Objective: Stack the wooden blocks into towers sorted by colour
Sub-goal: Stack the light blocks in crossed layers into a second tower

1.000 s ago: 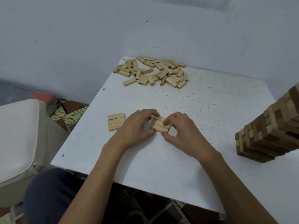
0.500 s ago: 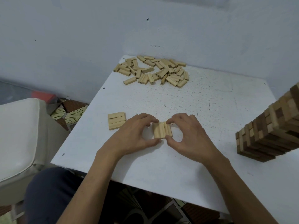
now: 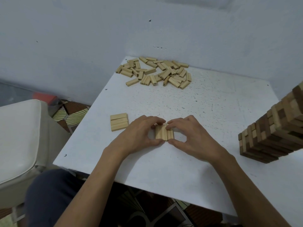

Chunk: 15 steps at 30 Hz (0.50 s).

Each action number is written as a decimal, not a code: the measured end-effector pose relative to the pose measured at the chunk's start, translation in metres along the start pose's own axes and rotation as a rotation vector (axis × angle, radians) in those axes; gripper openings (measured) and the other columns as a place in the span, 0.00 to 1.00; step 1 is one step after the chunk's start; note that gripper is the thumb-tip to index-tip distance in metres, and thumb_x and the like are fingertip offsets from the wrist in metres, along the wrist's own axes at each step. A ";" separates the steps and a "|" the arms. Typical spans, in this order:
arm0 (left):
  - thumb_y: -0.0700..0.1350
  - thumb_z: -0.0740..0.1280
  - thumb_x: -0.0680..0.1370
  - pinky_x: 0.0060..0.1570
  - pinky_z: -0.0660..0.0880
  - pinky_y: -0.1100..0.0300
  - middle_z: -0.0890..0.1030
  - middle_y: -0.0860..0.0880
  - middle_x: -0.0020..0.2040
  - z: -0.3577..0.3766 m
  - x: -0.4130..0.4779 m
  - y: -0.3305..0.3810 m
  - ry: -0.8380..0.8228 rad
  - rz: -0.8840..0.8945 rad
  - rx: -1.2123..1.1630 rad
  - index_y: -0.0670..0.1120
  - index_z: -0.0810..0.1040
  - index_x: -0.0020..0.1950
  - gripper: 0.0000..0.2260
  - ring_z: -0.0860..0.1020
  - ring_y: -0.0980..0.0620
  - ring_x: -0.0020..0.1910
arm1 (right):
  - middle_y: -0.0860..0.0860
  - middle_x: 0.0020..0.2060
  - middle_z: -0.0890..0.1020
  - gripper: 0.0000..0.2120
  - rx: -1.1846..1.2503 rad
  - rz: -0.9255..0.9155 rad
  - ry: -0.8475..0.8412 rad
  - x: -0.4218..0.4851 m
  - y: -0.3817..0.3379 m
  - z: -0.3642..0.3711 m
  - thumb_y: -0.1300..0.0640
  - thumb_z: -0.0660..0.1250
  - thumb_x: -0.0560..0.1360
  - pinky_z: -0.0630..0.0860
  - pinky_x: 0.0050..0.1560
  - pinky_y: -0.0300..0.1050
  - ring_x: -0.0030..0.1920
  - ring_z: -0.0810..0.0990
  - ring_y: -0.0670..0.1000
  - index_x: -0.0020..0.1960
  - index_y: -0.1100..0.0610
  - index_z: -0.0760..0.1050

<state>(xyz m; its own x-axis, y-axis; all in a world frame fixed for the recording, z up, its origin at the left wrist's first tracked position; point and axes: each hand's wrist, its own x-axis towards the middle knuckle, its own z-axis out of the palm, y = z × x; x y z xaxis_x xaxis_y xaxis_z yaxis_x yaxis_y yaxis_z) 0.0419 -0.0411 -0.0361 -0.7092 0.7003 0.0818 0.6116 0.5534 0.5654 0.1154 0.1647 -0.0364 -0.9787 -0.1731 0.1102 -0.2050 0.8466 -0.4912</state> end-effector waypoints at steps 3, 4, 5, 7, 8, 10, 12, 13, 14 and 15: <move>0.55 0.75 0.70 0.56 0.69 0.63 0.78 0.59 0.58 0.000 -0.002 -0.001 0.009 -0.009 -0.007 0.55 0.73 0.67 0.27 0.72 0.60 0.55 | 0.35 0.62 0.76 0.19 0.013 -0.001 -0.024 0.003 -0.001 0.001 0.47 0.73 0.73 0.72 0.53 0.41 0.56 0.68 0.46 0.62 0.46 0.76; 0.55 0.75 0.70 0.56 0.69 0.64 0.78 0.60 0.58 0.000 -0.003 -0.002 0.013 -0.013 -0.011 0.55 0.72 0.67 0.27 0.72 0.60 0.55 | 0.35 0.61 0.76 0.18 0.019 -0.008 -0.024 0.004 -0.002 0.002 0.47 0.73 0.73 0.72 0.53 0.41 0.56 0.68 0.46 0.62 0.46 0.77; 0.55 0.75 0.70 0.56 0.68 0.63 0.78 0.60 0.58 -0.002 -0.005 -0.002 0.021 -0.021 -0.016 0.55 0.72 0.68 0.28 0.71 0.60 0.55 | 0.34 0.60 0.76 0.18 0.027 -0.016 -0.024 0.006 -0.004 0.002 0.47 0.73 0.73 0.71 0.53 0.40 0.56 0.68 0.45 0.62 0.46 0.76; 0.56 0.75 0.70 0.56 0.67 0.62 0.78 0.61 0.58 -0.009 -0.010 -0.005 0.051 -0.033 -0.011 0.55 0.72 0.68 0.28 0.71 0.60 0.55 | 0.33 0.59 0.76 0.18 0.054 -0.033 -0.027 0.012 -0.009 0.002 0.48 0.73 0.72 0.70 0.52 0.38 0.55 0.67 0.43 0.61 0.45 0.76; 0.57 0.75 0.70 0.56 0.66 0.62 0.78 0.61 0.58 -0.015 -0.013 -0.008 0.066 -0.039 0.003 0.55 0.72 0.68 0.28 0.71 0.60 0.55 | 0.33 0.59 0.76 0.18 0.071 -0.043 -0.031 0.017 -0.013 0.002 0.48 0.73 0.72 0.70 0.52 0.38 0.55 0.67 0.43 0.61 0.44 0.76; 0.57 0.75 0.70 0.55 0.64 0.62 0.78 0.62 0.57 -0.027 -0.019 -0.016 0.097 -0.059 0.030 0.56 0.72 0.68 0.28 0.71 0.60 0.55 | 0.34 0.58 0.77 0.18 0.097 -0.065 -0.048 0.033 -0.023 0.003 0.49 0.74 0.72 0.70 0.52 0.39 0.55 0.67 0.42 0.60 0.43 0.75; 0.60 0.74 0.69 0.57 0.65 0.58 0.77 0.65 0.56 -0.041 -0.025 -0.027 0.124 -0.082 0.048 0.57 0.71 0.67 0.29 0.71 0.59 0.55 | 0.35 0.57 0.77 0.18 0.113 -0.094 -0.067 0.051 -0.034 0.006 0.49 0.74 0.71 0.70 0.52 0.41 0.54 0.67 0.42 0.60 0.42 0.75; 0.62 0.71 0.67 0.58 0.66 0.55 0.77 0.66 0.55 -0.047 -0.028 -0.033 0.137 -0.098 0.056 0.58 0.71 0.66 0.29 0.72 0.58 0.56 | 0.35 0.56 0.78 0.19 0.120 -0.108 -0.078 0.060 -0.039 0.008 0.49 0.74 0.71 0.70 0.52 0.41 0.53 0.67 0.43 0.60 0.42 0.75; 0.65 0.69 0.66 0.59 0.67 0.52 0.76 0.67 0.55 -0.053 -0.031 -0.039 0.151 -0.114 0.061 0.58 0.71 0.66 0.30 0.72 0.57 0.56 | 0.36 0.55 0.78 0.19 0.123 -0.122 -0.091 0.070 -0.045 0.010 0.49 0.74 0.71 0.70 0.52 0.42 0.53 0.67 0.44 0.60 0.43 0.75; 0.66 0.67 0.65 0.59 0.67 0.50 0.76 0.67 0.54 -0.059 -0.035 -0.044 0.168 -0.128 0.064 0.59 0.71 0.65 0.31 0.72 0.56 0.56 | 0.37 0.55 0.78 0.19 0.124 -0.136 -0.104 0.078 -0.050 0.012 0.49 0.74 0.71 0.70 0.52 0.43 0.53 0.67 0.45 0.61 0.44 0.76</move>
<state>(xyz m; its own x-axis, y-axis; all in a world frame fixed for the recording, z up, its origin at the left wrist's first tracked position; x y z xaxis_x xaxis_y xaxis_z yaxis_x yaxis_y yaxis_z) 0.0188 -0.1163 -0.0159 -0.8277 0.5404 0.1510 0.5299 0.6642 0.5273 0.0490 0.1026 -0.0136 -0.9362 -0.3383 0.0959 -0.3285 0.7445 -0.5812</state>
